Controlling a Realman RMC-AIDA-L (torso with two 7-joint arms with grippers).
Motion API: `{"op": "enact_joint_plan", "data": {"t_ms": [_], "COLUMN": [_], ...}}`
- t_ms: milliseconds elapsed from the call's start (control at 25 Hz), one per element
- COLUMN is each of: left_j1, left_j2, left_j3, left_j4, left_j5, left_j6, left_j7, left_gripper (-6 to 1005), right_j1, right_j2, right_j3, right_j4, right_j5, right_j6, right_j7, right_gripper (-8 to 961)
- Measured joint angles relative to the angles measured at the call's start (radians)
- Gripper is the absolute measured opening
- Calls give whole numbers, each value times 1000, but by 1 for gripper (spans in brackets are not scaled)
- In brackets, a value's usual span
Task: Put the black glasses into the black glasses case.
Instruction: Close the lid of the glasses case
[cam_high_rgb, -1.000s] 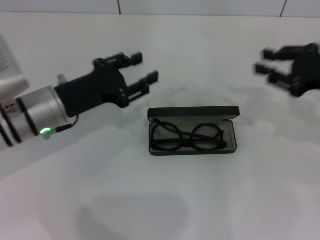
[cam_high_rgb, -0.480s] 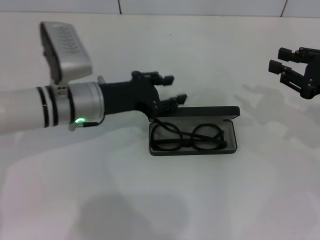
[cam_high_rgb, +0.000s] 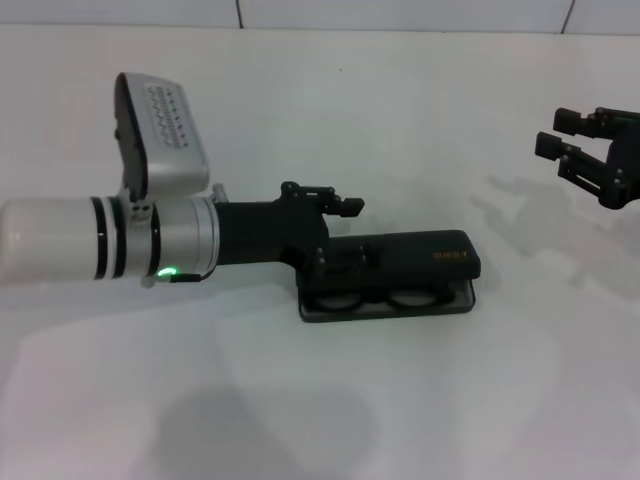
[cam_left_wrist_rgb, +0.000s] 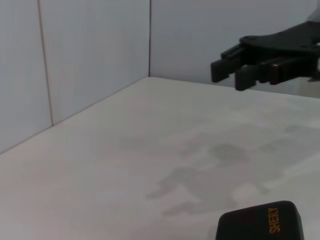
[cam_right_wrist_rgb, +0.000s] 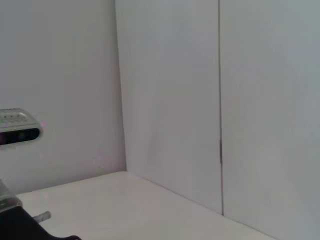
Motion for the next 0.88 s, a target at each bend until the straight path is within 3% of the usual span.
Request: {"op": "enact_joint_plan", "data": {"t_ms": [680,880], "left_j1": [29,62], "left_j2": [-2,8], "left_j3": [36,22], "left_j4": [6,10], "left_j5": [-10,-176], "left_j6": [19,206], "left_j7": [60,128], "left_gripper": [597,598], "right_j1": [-7,4], "right_j2": [0,-2], "right_j3": [-5,-8], "right_j4": [8,10], "right_j5": [0,-2], "right_j6": [-5,-110], "right_j7": [-8,-32], "right_gripper": [329,330]}}
